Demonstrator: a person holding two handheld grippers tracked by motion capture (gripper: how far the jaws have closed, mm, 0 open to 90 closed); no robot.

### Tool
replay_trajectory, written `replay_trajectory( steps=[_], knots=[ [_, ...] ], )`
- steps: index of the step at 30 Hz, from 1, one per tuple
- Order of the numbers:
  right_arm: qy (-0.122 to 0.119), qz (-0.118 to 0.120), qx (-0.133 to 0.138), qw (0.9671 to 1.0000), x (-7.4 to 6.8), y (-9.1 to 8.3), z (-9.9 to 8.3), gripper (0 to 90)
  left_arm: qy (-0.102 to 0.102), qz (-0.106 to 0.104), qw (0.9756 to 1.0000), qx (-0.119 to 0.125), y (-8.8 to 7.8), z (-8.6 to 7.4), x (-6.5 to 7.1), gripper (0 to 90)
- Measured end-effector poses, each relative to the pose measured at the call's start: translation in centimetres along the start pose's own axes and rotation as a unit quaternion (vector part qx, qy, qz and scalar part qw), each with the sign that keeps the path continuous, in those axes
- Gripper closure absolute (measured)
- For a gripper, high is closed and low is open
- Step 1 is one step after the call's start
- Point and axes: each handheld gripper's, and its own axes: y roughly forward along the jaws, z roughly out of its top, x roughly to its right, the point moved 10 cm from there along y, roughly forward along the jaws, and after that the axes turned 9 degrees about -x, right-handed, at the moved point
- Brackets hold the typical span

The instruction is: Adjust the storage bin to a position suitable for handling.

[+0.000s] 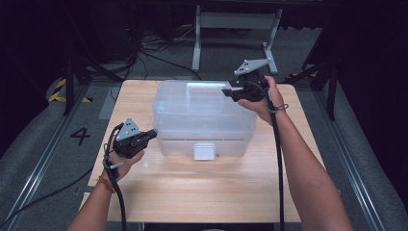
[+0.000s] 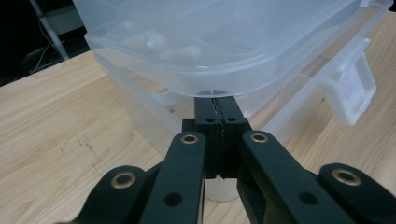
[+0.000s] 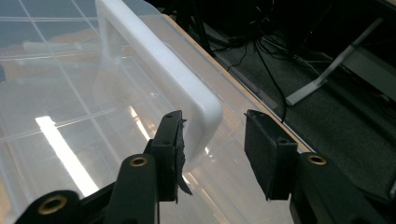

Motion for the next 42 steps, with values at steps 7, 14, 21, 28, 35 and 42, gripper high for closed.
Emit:
replay_trajectory(
  steps=[7, 14, 21, 28, 35, 42],
  knots=[
    [0.004, -0.008, 0.021, 0.9997, 0.5, -2.3, -1.7, 52.5, 0.001, 0.002, 1.0, 0.002, -0.2, 0.2, -0.1, 90.0],
    [0.01, -0.026, 0.04, 0.9988, 1.0, -4.6, -3.9, 50.3, 0.003, 0.002, 1.0, 0.003, -0.3, 0.5, -0.1, 90.0],
    [0.018, -0.035, 0.051, 0.998, 1.3, -6.3, -6.8, 49.2, 0.006, 0.007, 1.0, 0.003, -0.5, 0.7, -0.2, 90.0],
    [0.015, -0.056, 0.046, 0.9972, 1.3, -7.5, -10.2, 46.1, 0.008, 0.01, 0.9999, 0.002, -0.6, 0.7, -0.3, 90.0],
    [0.032, -0.046, 0.036, 0.9978, 1.1, -6.7, -13.8, 44.2, 0.008, 0.012, 0.9999, 0.004, -0.7, 1.1, -0.4, 90.0],
    [0.034, -0.031, 0.019, 0.9988, 0.3, -4.4, -15.8, 42.1, 0.01, 0.014, 0.9998, 0.006, -0.8, 1.8, -0.6, 89.9]
  ],
)
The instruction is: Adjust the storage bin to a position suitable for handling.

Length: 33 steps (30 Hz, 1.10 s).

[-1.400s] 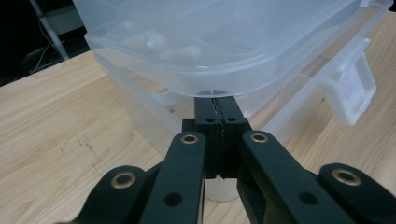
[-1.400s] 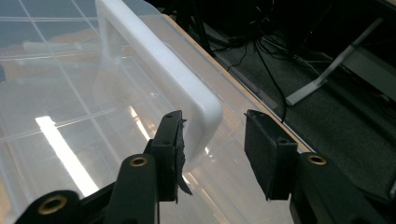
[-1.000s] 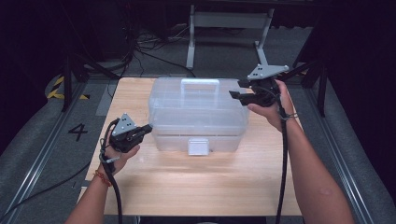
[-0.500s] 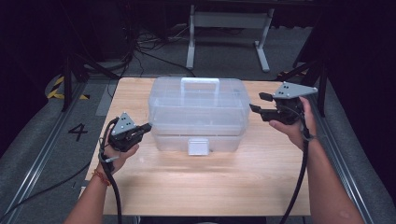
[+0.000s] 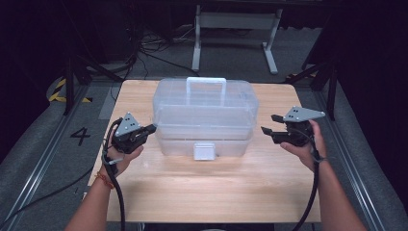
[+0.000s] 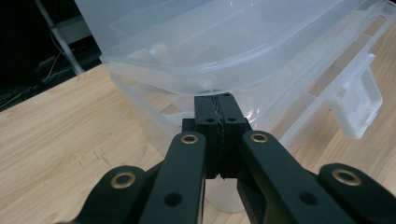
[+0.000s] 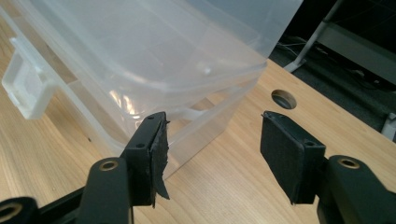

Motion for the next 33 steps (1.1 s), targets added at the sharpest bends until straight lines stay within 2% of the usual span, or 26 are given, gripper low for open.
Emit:
replay_trajectory(
  steps=[6, 13, 16, 18, 21, 23, 26, 27, 33],
  knots=[
    [-0.006, 0.0, -0.002, 1.0, -0.9, 1.7, -0.2, 39.4, 0.008, 0.001, 1.0, -0.003, 0.0, 0.4, -0.1, 89.9],
    [0.0, -0.009, 0.039, 0.9992, -1.1, 2.3, 1.3, 42.4, 0.012, 0.003, 0.9999, -0.003, -0.2, 1.0, -0.1, 89.9],
    [0.013, 0.003, 0.052, 0.9985, -1.2, 2.6, 1.8, 45.7, 0.014, 0.003, 0.9999, 0.0, -0.2, 1.2, -0.1, 89.9],
    [0.016, 0.001, 0.055, 0.9984, -1.2, 2.7, 1.9, 46.7, 0.011, 0.0, 0.9999, 0.002, -0.3, 1.3, 0.0, 89.9],
    [0.019, -0.008, 0.07, 0.9973, -1.0, 2.8, 2.4, 49.2, 0.016, 0.003, 0.9999, 0.005, -0.3, 1.6, -0.1, 89.8],
    [0.015, -0.014, 0.074, 0.997, -1.0, 2.8, 2.6, 49.3, 0.011, 0.0, 0.9999, 0.008, -0.4, 1.8, 0.0, 89.7],
    [0.015, -0.022, 0.086, 0.9959, -1.0, 2.7, 3.0, 51.1, 0.011, -0.001, 0.9999, 0.013, -0.5, 2.0, -0.1, 87.9],
    [0.016, -0.023, 0.092, 0.9953, -1.0, 2.8, 3.2, 51.3, 0.01, 0.005, 0.9999, 0.012, -0.5, 2.0, -0.2, 83.7],
    [0.024, -0.019, 0.104, 0.994, -0.7, 2.8, 3.5, 50.3, 0.006, 0.007, 0.9998, 0.015, -0.7, 1.8, -0.3, 80.3]
  ],
)
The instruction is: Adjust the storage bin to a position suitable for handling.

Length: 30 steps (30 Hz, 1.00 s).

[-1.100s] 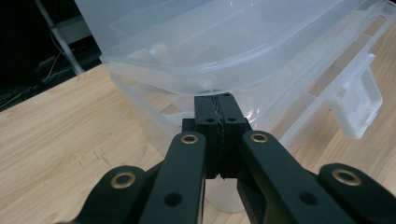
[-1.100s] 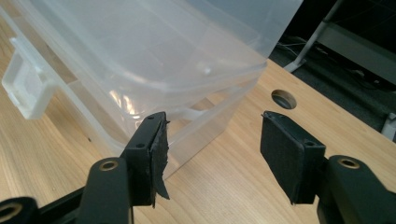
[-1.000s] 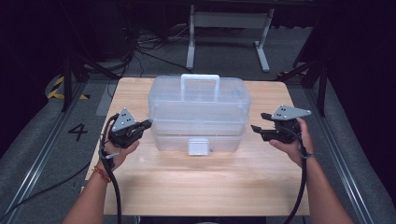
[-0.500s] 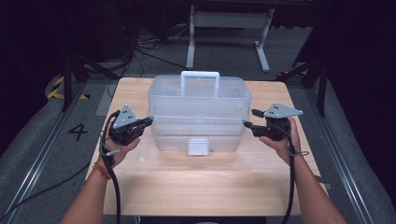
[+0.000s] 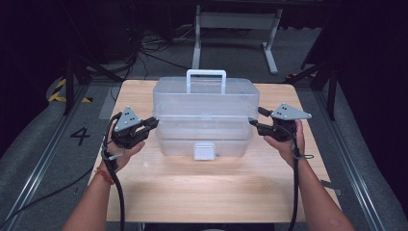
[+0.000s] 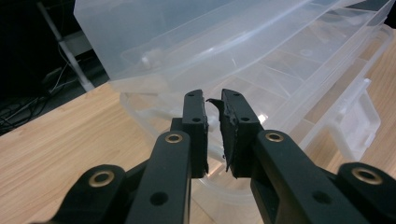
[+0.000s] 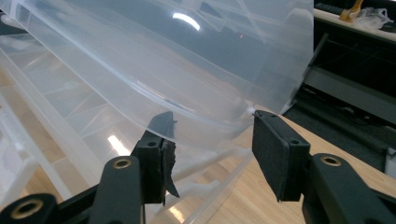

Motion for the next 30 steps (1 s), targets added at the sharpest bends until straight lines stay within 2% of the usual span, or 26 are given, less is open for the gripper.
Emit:
replay_trajectory(
  steps=[7, 12, 17, 19, 25, 27, 30],
  knots=[
    [-0.004, -0.017, 0.015, 0.9997, 0.4, -0.1, 1.1, 53.8, -0.006, 0.002, 1.0, -0.007, 0.0, -1.2, -0.2, 77.9],
    [-0.002, -0.021, 0.021, 0.9996, 0.7, -0.1, 1.5, 54.3, -0.002, 0.001, 0.9998, -0.022, 0.2, -2.6, 0.0, 76.2],
    [0.011, -0.014, 0.026, 0.9995, 0.9, -0.1, 1.8, 54.2, -0.001, -0.001, 0.9996, -0.029, 0.2, -3.5, 0.1, 74.6],
    [0.006, -0.02, 0.025, 0.9995, 1.1, 0.0, 2.1, 54.2, -0.003, -0.005, 0.9995, -0.032, 0.2, -3.9, 0.3, 73.9],
    [0.002, -0.036, 0.027, 0.999, 1.4, 0.2, 2.6, 54.3, 0.01, -0.012, 0.9989, -0.044, 0.5, -4.7, 0.9, 70.5],
    [-0.001, -0.043, 0.027, 0.9987, 1.5, 0.2, 2.8, 54.6, 0.021, -0.014, 0.9986, -0.047, 0.6, -4.7, 1.2, 70.0],
    [-0.001, -0.049, 0.027, 0.9984, 1.6, 0.3, 3.1, 54.7, 0.023, -0.018, 0.9982, -0.053, 0.7, -4.8, 1.6, 68.0]
  ],
)
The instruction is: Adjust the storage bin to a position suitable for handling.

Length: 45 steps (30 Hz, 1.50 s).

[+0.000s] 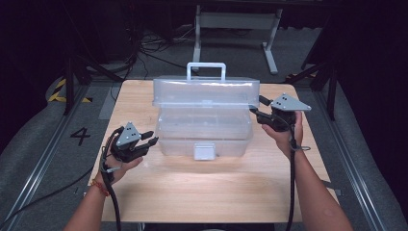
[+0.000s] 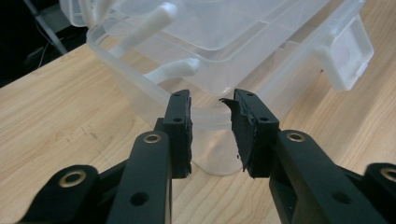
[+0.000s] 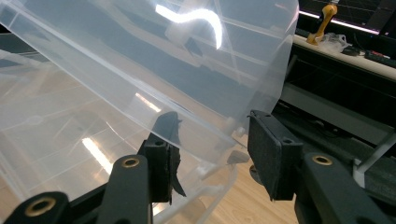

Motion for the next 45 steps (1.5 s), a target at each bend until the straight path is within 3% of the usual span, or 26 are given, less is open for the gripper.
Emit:
replay_trajectory(
  steps=[12, 22, 29, 33, 45],
  knots=[
    [0.0, -0.013, 0.003, 0.9999, 0.6, 0.3, 1.1, 56.0, 0.013, -0.007, 0.9997, -0.02, 0.8, -0.6, 0.6, 65.0],
    [-0.001, -0.028, 0.005, 0.9996, 1.2, 0.7, 1.9, 56.6, 0.007, -0.01, 0.9997, -0.02, 0.9, -0.8, 0.5, 64.8],
    [0.008, -0.039, 0.007, 0.9992, 2.0, 1.2, 2.6, 62.1, 0.007, -0.013, 0.9997, -0.018, 0.9, -0.8, 0.5, 65.1],
    [-0.001, -0.054, 0.007, 0.9985, 2.2, 1.3, 2.8, 64.2, 0.006, -0.014, 0.9997, -0.018, 0.9, -0.8, 0.4, 65.1],
    [0.018, -0.054, 0.006, 0.9984, 3.1, 1.9, 3.5, 67.7, 0.001, -0.019, 0.9997, -0.014, 0.9, -0.8, 0.5, 64.9]
  ],
)
